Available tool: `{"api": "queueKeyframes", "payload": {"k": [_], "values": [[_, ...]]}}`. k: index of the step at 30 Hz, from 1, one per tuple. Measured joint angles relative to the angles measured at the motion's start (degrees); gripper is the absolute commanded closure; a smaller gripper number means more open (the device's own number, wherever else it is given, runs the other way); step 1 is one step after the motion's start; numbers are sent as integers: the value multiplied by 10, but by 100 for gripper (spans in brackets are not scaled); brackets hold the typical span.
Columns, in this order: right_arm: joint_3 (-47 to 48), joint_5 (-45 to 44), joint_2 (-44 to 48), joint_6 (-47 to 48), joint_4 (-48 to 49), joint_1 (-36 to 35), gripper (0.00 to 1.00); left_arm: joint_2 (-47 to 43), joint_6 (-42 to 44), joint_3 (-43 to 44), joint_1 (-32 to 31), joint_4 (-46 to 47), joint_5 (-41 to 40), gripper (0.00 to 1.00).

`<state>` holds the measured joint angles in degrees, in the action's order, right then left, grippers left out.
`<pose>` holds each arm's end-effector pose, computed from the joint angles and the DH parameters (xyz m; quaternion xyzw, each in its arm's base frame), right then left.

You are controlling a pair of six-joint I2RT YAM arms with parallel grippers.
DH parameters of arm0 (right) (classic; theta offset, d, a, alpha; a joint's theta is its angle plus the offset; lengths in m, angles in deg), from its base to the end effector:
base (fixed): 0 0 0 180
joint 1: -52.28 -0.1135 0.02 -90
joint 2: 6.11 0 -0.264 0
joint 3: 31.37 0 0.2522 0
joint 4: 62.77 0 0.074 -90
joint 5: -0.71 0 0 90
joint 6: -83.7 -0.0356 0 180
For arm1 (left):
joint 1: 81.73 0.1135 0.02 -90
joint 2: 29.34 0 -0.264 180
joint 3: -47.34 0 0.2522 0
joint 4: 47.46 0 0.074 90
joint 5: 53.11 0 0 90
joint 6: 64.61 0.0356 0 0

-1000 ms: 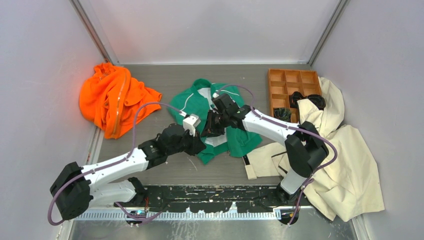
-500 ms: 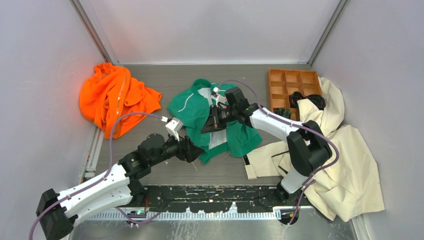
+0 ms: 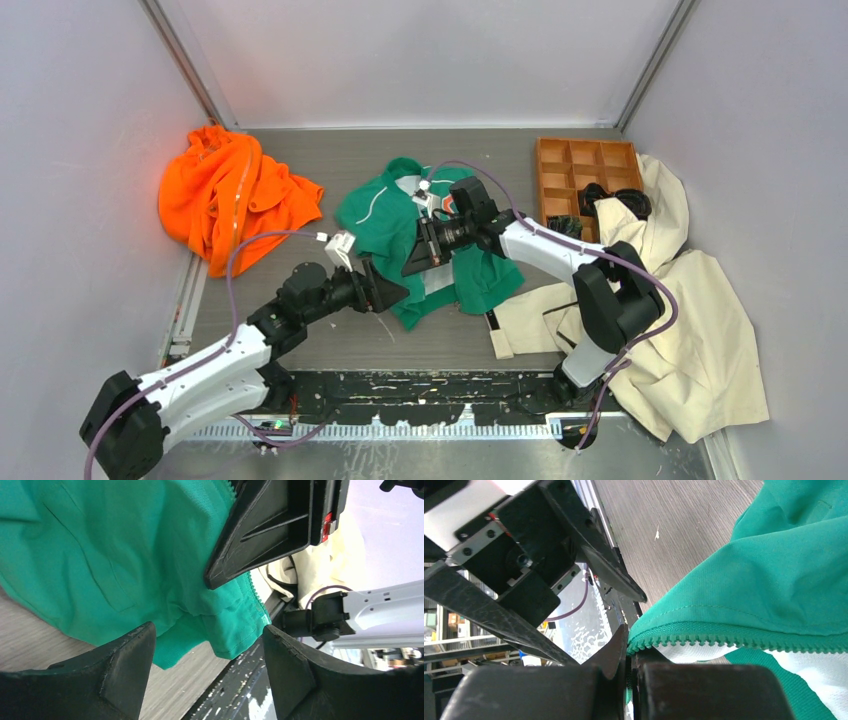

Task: Zip up the jacket
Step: Pick up the jacket from the center of the board.

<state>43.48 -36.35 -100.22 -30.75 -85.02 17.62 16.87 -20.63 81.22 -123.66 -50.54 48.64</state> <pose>0.2705 0.2216 0.2304 -0.2549 0.7967 0.5349 0.1193 0.1355 -0.1314 0.2213 0.0337 0.7931 -0.4771 0.3772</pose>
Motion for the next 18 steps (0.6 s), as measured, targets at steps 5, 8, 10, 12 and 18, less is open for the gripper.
{"api": "queueKeyframes", "payload": {"k": [5,8,10,12,18], "values": [[-5,15,0,-3,25,0,99,51,-49,-21,1,75,29,24],[-8,23,0,-10,38,0,99,85,-70,-23,1,118,45,29],[-9,26,0,-12,43,0,99,104,-79,-23,1,144,54,33],[-10,27,0,-15,46,0,99,125,-88,-23,1,167,64,38],[-12,31,0,-20,52,0,99,170,-106,-23,1,211,83,58]]}}
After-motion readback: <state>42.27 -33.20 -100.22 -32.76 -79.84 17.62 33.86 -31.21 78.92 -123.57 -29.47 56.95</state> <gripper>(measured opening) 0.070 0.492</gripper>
